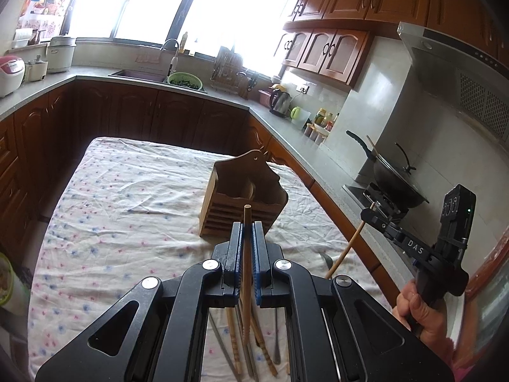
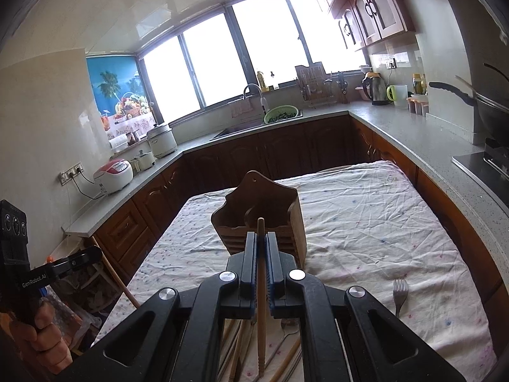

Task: Organize utensils
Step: 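Lift the held chopsticks with both tools and carry them over the wooden holder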

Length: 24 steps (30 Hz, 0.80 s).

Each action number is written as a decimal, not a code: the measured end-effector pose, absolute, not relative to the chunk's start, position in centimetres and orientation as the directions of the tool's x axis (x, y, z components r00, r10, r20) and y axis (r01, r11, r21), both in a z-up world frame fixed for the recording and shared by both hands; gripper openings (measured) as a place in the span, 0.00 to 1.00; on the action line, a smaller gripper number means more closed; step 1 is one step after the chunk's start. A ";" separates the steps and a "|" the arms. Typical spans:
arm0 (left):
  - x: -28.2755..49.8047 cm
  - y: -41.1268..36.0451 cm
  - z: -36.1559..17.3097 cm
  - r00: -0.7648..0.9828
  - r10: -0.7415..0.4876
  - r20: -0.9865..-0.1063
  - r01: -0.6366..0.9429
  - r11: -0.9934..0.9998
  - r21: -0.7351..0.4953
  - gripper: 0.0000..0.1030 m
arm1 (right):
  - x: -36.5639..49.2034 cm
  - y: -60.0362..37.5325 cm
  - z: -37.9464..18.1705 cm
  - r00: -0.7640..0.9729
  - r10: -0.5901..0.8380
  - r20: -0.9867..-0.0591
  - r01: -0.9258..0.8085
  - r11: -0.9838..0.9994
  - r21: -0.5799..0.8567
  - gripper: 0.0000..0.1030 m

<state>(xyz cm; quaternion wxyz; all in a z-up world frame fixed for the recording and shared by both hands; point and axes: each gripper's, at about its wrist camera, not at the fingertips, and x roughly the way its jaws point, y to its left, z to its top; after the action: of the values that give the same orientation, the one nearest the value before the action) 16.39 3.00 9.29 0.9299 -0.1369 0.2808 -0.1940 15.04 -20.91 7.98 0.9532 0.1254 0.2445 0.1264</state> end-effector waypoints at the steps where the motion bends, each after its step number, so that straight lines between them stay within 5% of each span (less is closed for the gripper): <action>1: 16.5 3.1 9.4 0.770 -0.437 -0.465 0.283 0.887 -0.365 0.04 | 15.2 -20.9 8.2 0.851 0.301 -0.429 -0.180 0.937 0.301 0.04; 24: 28.7 3.0 17.6 0.918 -0.344 -0.198 0.251 0.889 -0.383 0.04 | 26.7 -22.0 15.5 0.960 0.234 -0.156 -0.168 0.922 0.348 0.05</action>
<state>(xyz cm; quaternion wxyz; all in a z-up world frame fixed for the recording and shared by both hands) 28.73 2.97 17.61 0.9630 -0.1777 0.1311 -0.1543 26.71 -21.96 15.50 0.9755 0.1679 0.0978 0.1031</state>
